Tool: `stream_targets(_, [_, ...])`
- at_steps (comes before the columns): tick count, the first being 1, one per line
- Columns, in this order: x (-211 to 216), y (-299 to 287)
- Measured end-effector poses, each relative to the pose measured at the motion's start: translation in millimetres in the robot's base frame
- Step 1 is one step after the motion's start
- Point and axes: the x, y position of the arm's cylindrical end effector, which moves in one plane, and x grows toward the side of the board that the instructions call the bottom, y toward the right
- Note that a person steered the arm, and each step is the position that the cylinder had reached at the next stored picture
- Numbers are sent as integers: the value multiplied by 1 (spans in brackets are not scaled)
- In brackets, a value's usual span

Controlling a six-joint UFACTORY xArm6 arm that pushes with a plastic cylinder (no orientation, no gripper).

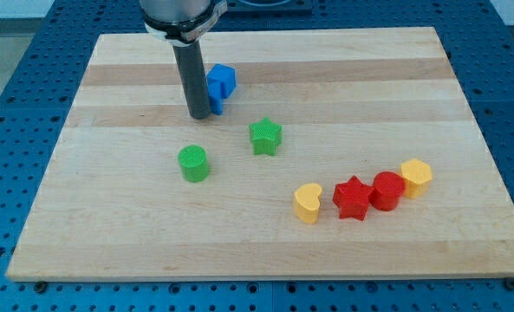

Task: Move the green star left a bit

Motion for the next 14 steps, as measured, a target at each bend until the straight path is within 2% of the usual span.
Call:
stream_targets(1, [-22, 20])
stream_targets(2, [-18, 24])
stream_targets(3, [4, 65])
stream_targets(6, [77, 70])
stream_targets(7, [47, 75])
stream_targets(8, [31, 119])
stream_targets(10, [83, 131])
stream_targets(12, [77, 121])
stream_targets(14, [71, 171])
